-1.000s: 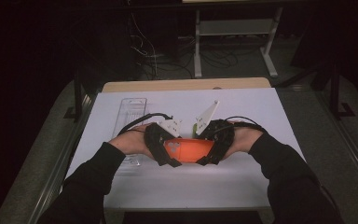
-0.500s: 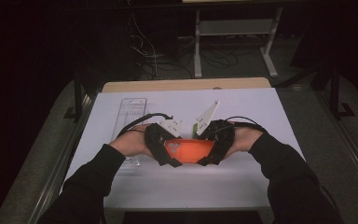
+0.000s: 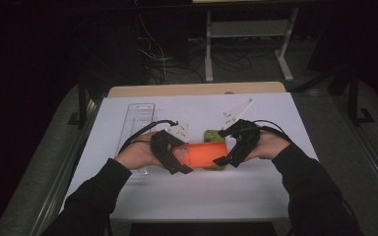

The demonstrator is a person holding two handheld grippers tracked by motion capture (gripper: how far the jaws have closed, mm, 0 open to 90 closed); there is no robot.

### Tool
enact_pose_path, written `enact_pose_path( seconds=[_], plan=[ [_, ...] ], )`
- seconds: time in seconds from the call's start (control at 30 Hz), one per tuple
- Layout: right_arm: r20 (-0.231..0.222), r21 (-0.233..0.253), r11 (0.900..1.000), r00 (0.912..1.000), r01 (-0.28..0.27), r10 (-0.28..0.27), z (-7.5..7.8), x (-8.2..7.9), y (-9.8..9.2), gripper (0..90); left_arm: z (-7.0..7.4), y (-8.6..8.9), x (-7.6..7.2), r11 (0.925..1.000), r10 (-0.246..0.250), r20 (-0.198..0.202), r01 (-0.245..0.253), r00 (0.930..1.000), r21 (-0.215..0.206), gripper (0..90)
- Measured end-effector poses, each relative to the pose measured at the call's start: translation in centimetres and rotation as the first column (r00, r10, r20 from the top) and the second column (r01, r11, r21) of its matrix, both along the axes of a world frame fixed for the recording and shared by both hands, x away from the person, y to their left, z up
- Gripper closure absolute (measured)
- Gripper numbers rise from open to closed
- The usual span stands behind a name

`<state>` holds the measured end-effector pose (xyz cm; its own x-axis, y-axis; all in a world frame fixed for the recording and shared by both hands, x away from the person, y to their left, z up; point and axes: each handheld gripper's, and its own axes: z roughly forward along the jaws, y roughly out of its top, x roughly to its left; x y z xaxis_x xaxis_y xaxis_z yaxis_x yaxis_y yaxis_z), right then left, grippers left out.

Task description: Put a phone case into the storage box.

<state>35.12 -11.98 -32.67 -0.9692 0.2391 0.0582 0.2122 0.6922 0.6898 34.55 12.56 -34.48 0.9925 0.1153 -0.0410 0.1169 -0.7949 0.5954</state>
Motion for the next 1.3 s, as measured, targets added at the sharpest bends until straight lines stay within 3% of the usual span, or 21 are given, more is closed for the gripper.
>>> enact_pose_path(
  seconds=[0.17,0.27,0.37,0.47,0.53,0.57,0.6,0.73,0.77,0.8,0.83,0.93,0.97,1.0,1.03,1.1,1.13,1.17,1.2,1.23,1.3],
  plan=[
    [0.003,0.03,0.993,0.9937,0.111,-0.112,-0.9,0.1,-1.5,0.0,-0.1,0.1,-0.2,0.9966,0.081,0.003,-0.081,0.9967,0.015,16.4],
    [-0.015,0.078,0.978,0.9815,0.192,-0.191,-1.0,-0.3,-2.3,0.0,-0.4,0.1,-0.4,0.9922,0.123,0.019,-0.123,0.9923,0.022,16.4],
    [-0.034,0.129,0.956,0.9644,0.264,-0.262,-1.3,-0.7,-3.1,0.0,-0.5,0.2,-0.6,0.9819,0.187,0.012,-0.188,0.9822,0.025,16.4],
    [-0.029,0.137,0.939,0.949,0.315,-0.314,-2.0,-1.1,-3.9,0.0,-0.6,0.4,-0.6,0.9692,0.246,-0.007,-0.246,0.9692,0.01,16.4],
    [-0.028,0.136,0.931,0.9407,0.339,-0.338,-2.6,-1.3,-4.2,0.0,-0.6,0.6,-0.4,0.9659,0.258,0.001,-0.258,0.9661,0.022,16.4],
    [-0.027,0.137,0.924,0.9333,0.358,-0.358,-2.8,-1.4,-4.4,0.0,-0.6,0.7,-0.4,0.9609,0.276,0.001,-0.276,0.9611,0.02,16.4],
    [-0.025,0.141,0.916,0.9267,0.375,-0.375,-3.1,-1.5,-4.5,0.0,-0.5,0.8,-0.3,0.9615,0.273,0.003,-0.272,0.9621,0.036,16.4],
    [-0.031,0.155,0.886,0.8981,0.438,-0.439,-4.0,-1.9,-4.9,0.0,-0.6,0.9,-0.1,0.945,0.327,-0.019,-0.327,0.9448,0.015,16.4],
    [-0.048,0.149,0.876,0.888,0.459,-0.457,-4.2,-2.1,-5.0,0.0,-0.6,1.1,0.0,0.9467,0.322,-0.018,-0.322,0.9466,0.019,16.4],
    [-0.053,0.149,0.869,0.881,0.472,-0.47,-4.6,-2.2,-5.0,0.0,-0.7,1.0,0.0,0.9402,0.341,-0.027,-0.34,0.9399,0.01,16.4],
    [-0.061,0.144,0.862,0.8733,0.487,-0.483,-4.9,-2.3,-4.9,0.0,-0.7,1.0,0.0,0.9408,0.339,-0.027,-0.338,0.9404,0.02,16.4],
    [-0.081,0.139,0.839,0.8505,0.526,-0.52,-5.8,-2.9,-4.9,0.0,-0.7,1.3,0.0,0.9333,0.359,-0.032,-0.359,0.9328,0.0,16.3],
    [-0.087,0.146,0.831,0.8434,0.537,-0.53,-6.1,-3.1,-4.9,0.0,-0.9,1.3,-0.1,0.9211,0.387,-0.058,-0.388,0.9204,-0.025,16.4],
    [-0.093,0.154,0.825,0.8388,0.544,-0.537,-6.4,-3.3,-4.8,0.0,-0.9,1.5,0.1,0.9307,0.365,-0.044,-0.366,0.9298,-0.001,16.3],
    [-0.097,0.157,0.815,0.8303,0.557,-0.549,-6.7,-3.5,-4.7,0.0,-1.1,1.5,0.0,0.9282,0.372,-0.045,-0.372,0.9273,-0.004,16.3],
    [-0.065,0.155,0.818,0.8319,0.554,-0.551,-7.1,-3.6,-4.4,0.0,-1.3,1.4,0.0,0.9321,0.362,-0.042,-0.362,0.9311,0.017,16.4],
    [-0.051,0.154,0.821,0.8339,0.55,-0.55,-7.3,-3.6,-4.3,0.0,-1.3,1.4,0.0,0.9318,0.363,-0.039,-0.363,0.931,0.018,16.4],
    [-0.044,0.163,0.816,0.8307,0.554,-0.555,-7.5,-3.5,-4.2,0.0,-1.4,1.4,0.0,0.9261,0.377,-0.049,-0.377,0.9249,0.008,16.3],
    [-0.035,0.172,0.812,0.8273,0.558,-0.561,-7.6,-3.5,-4.2,0.0,-1.3,1.6,0.1,0.9291,0.37,-0.044,-0.369,0.9281,0.021,16.3],
    [-0.036,0.171,0.807,0.8223,0.565,-0.568,-7.8,-3.5,-4.2,0.0,-1.5,1.4,0.0,0.9166,0.399,-0.06,-0.4,0.915,-0.005,16.3],
    [-0.034,0.167,0.807,0.8216,0.566,-0.569,-8.0,-3.4,-4.4,0.0,-1.6,1.6,0.2,0.9249,0.38,-0.053,-0.38,0.9235,0.013,16.4]
  ],
)
